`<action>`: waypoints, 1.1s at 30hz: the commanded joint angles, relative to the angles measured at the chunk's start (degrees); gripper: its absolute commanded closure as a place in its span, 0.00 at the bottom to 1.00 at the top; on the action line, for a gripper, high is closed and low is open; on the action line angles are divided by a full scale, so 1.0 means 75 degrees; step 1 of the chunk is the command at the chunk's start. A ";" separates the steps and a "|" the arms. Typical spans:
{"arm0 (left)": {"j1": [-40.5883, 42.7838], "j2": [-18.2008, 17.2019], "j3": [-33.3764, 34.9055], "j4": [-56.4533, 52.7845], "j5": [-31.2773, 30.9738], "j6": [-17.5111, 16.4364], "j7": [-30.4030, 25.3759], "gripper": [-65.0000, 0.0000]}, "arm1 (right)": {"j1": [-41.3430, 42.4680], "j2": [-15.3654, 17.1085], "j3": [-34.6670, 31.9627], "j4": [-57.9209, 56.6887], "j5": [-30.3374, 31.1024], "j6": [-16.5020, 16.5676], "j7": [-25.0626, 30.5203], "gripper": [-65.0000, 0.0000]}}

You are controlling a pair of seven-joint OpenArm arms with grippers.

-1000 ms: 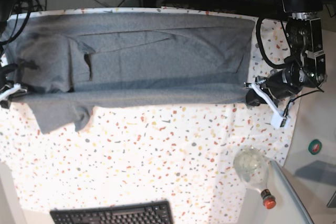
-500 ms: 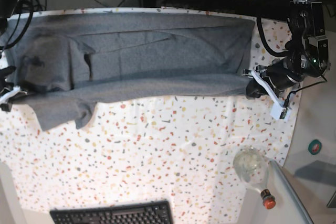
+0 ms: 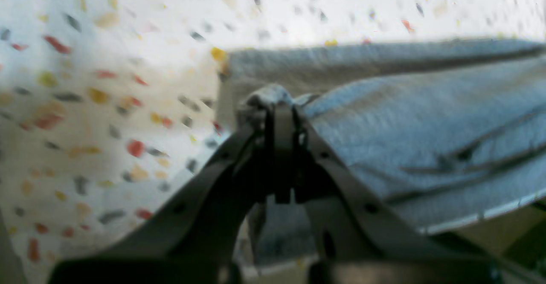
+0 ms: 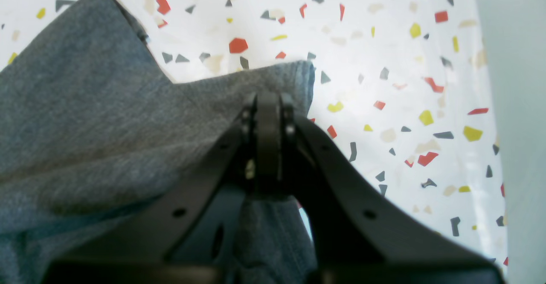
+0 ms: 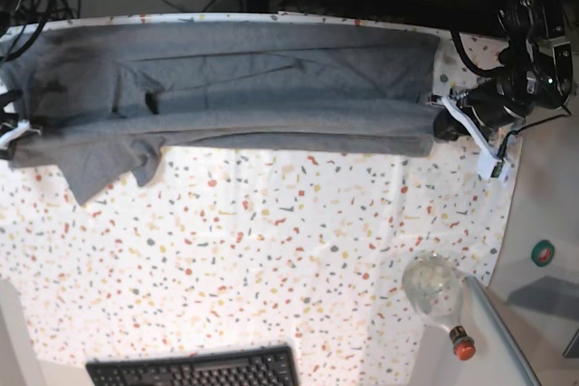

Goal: Layout the t-shirt on the table in an organized manner, then fold the t-shirt properly
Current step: 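Lower the folded hem onto the shirt and open both grippers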

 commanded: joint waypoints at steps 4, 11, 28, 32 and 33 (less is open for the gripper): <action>0.0026 -0.0093 -0.0049 0.0060 -0.0035 -0.0032 -0.0118 1.00 | -0.0137 0.0140 0.0043 0.0122 0.0061 -0.0024 0.0139 1.00; 0.0120 -0.0093 -0.0049 0.0083 -0.0024 -0.0032 -0.0118 1.00 | -0.0219 0.0129 0.0043 0.0075 0.0061 -0.0024 0.0139 1.00; 0.0120 -0.0129 -0.0166 0.0095 0.0023 0.0003 -0.0106 0.20 | -0.0148 -0.0118 0.0278 0.0380 0.0061 -0.0036 -0.0787 0.67; 0.0085 -0.0093 -0.0740 0.0130 -0.0024 -0.0020 -0.0083 0.21 | -0.0184 -0.0422 0.0829 0.1224 0.0014 -0.0036 -0.0834 0.67; 0.0073 -0.0093 -0.0799 0.0130 -0.0024 -0.0020 -0.0083 0.25 | -0.0195 -0.0469 0.0852 0.1399 0.0014 -0.0036 -0.0834 0.67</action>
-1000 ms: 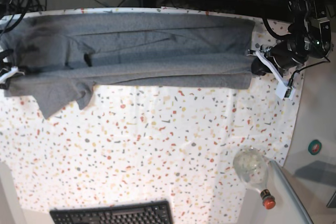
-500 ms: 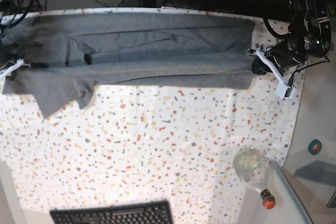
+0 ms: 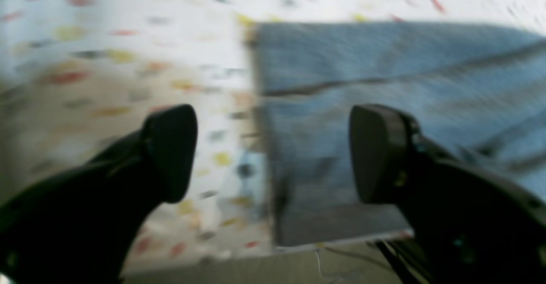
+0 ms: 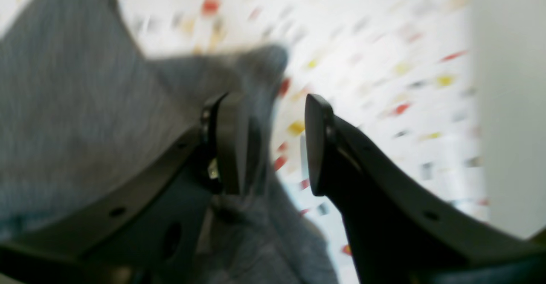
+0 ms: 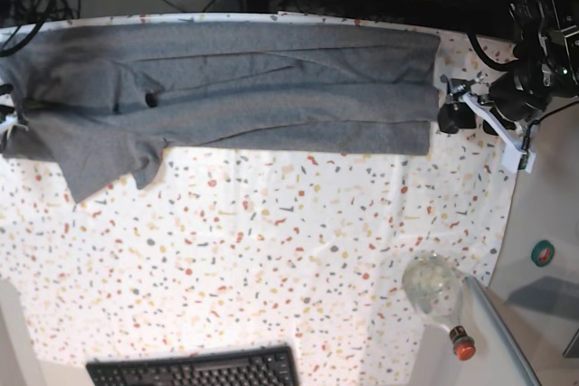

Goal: Layout the t-shirt on the table in an organized manner, then fold the t-shirt properly
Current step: 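Lower the folded hem onto the shirt and open both grippers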

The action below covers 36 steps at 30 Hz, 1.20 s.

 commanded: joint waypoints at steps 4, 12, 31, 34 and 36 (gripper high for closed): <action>-0.0078 0.0153 0.0199 0.0074 -0.0114 -0.0058 -0.0153 0.74 | -0.0085 0.0035 -0.0509 0.0410 0.0105 0.0104 0.0119 0.98; -0.0078 0.0223 0.1383 -0.0922 -0.0114 -0.0023 -0.1348 1.00 | 0.0969 0.0246 -0.0825 -0.1336 0.0093 0.0116 0.0166 1.00; 0.0180 0.0176 0.1125 -0.0559 -0.0172 -0.0046 -0.1513 1.00 | 0.1767 0.1242 -0.0860 -0.2837 0.0140 0.0081 0.0530 1.00; 0.0320 0.0176 0.0398 -0.0137 -0.0172 -0.0058 -0.1513 1.00 | 0.1614 0.0644 -0.0884 -0.1008 0.0093 0.0081 -0.0736 1.00; 0.0402 0.0176 0.0023 -0.0031 -0.0172 -0.0070 -0.1419 1.00 | 0.2036 0.0468 -0.1013 -0.0844 0.0093 0.0081 -0.1369 0.90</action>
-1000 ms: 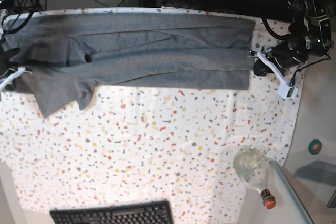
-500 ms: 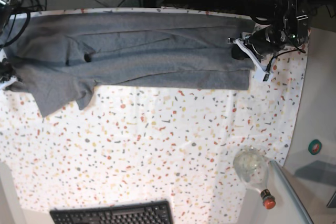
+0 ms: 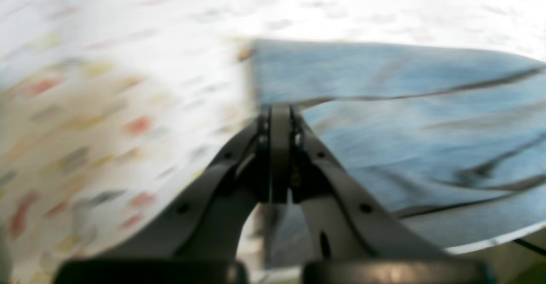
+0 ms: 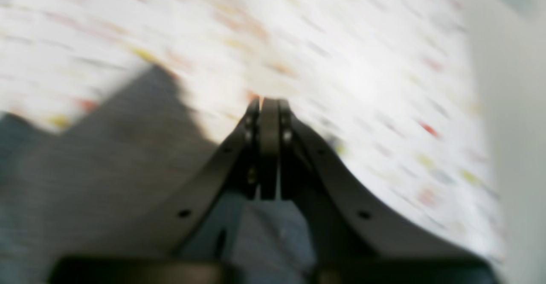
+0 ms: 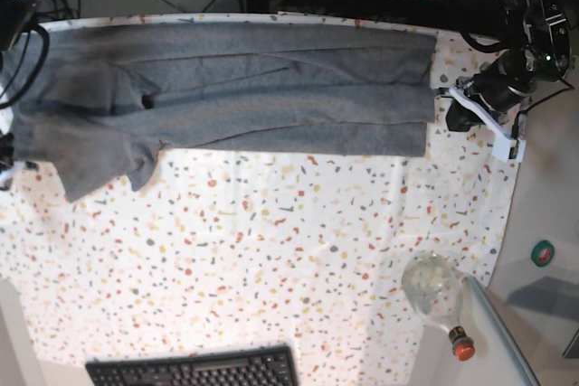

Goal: Layout the t-shirt on the table in an organized manner, then fold the t-shirt properly
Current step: 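Lower the folded hem onto the shirt and open both grippers, then grasp the shirt's sleeve end with the right gripper and fold it inward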

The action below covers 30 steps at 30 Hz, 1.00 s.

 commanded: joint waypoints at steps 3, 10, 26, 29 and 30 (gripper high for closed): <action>-0.0055 -0.0077 -0.0654 0.0161 -0.0140 -0.0085 0.0341 1.00 | 0.0795 0.0142 -0.0509 -0.0451 -0.0050 -0.0085 -0.0240 0.42; 0.0039 -0.0077 -0.2119 0.0138 -0.0082 -0.1550 0.0739 1.00 | 0.2014 0.0142 -0.1435 -0.2737 -0.0050 -0.0085 0.0592 0.31; 0.0039 -0.0241 -0.2576 -0.0355 -0.0082 -0.1597 0.0763 1.00 | 0.2436 0.0153 -0.1915 -0.4530 -0.0061 -0.0097 0.1330 0.43; 0.0039 -0.0241 -0.2564 -0.0355 -0.0082 -0.1597 0.0763 1.00 | 0.2354 0.0153 -0.1927 -0.4448 -0.0061 -0.0120 0.1319 0.43; 0.0039 -0.0241 -0.2553 -0.0355 -0.0082 -0.1597 0.0763 1.00 | 0.2354 0.0153 -0.1927 -0.4448 -0.0061 -0.0226 0.1307 0.44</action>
